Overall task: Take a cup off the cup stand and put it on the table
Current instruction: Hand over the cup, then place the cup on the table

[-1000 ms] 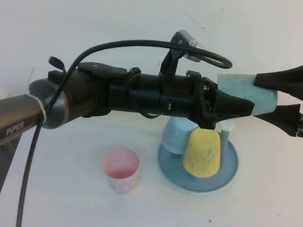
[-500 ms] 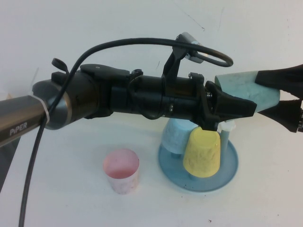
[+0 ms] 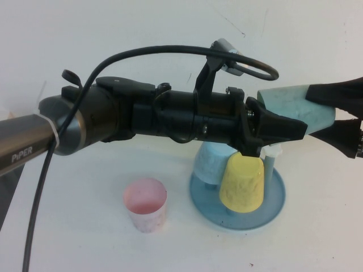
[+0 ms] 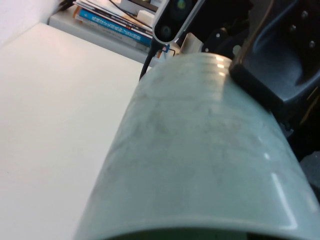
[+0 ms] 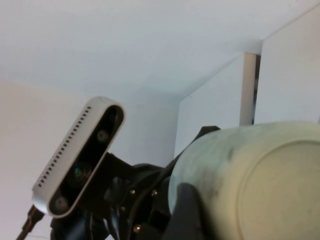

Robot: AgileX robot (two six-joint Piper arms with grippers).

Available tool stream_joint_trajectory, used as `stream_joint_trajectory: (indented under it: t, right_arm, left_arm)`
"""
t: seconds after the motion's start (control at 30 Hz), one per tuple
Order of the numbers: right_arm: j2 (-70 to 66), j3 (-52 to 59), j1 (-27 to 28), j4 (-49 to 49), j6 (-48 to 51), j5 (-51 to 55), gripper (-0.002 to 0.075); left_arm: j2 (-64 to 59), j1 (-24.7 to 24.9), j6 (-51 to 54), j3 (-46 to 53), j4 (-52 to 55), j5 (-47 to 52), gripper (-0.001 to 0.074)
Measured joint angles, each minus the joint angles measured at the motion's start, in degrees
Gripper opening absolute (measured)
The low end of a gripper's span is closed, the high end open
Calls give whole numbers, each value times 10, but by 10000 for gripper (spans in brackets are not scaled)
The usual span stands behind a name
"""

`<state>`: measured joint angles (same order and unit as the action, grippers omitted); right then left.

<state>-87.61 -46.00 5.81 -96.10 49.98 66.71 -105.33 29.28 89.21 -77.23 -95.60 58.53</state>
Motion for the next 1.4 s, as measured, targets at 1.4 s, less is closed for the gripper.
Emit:
stream_joint_trajectory:
  t: [1.4]
  right_arm:
    - [6,0,82,-7,152,1,692]
  left_arm:
    - [65,-84,-218,-24,295,40,20]
